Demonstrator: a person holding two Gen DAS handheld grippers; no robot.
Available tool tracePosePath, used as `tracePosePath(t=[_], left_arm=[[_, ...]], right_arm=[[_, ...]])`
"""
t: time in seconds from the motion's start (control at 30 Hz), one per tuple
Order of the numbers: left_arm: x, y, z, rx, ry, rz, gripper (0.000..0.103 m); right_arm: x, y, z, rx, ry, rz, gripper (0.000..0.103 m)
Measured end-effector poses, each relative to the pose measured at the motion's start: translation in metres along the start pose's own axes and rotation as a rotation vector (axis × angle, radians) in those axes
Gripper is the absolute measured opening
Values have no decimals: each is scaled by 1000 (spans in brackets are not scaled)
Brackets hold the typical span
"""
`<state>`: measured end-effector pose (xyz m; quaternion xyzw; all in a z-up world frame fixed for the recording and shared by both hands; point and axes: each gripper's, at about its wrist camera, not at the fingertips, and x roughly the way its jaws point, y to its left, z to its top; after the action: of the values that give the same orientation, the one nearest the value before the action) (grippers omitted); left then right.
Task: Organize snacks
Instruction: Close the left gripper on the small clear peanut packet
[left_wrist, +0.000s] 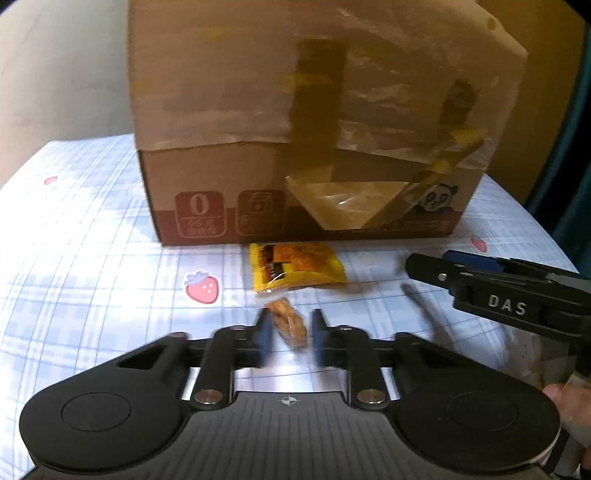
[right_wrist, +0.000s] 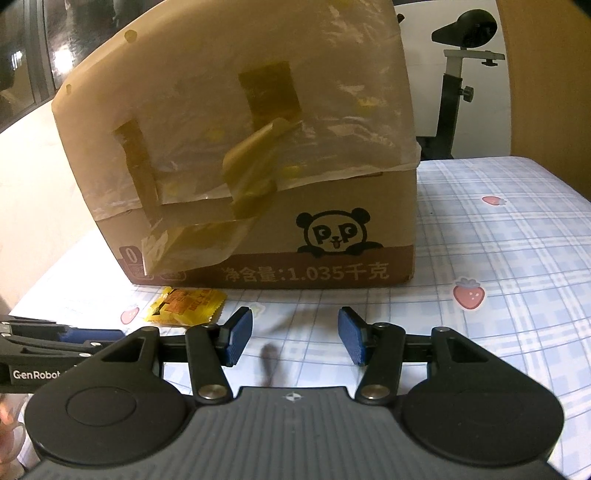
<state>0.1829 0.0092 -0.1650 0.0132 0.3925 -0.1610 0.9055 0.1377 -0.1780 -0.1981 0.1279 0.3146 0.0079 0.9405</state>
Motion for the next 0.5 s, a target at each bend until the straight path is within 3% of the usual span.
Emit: tracePosePath(t=[0.3, 0.5], left_arm=[[-4, 15, -2, 1, -4, 31, 20], [-10, 44, -6, -36, -4, 44, 20]], right_arm=[[2, 0, -1, 3, 14, 23, 55], [6, 17, 2, -95, 47, 46, 55]])
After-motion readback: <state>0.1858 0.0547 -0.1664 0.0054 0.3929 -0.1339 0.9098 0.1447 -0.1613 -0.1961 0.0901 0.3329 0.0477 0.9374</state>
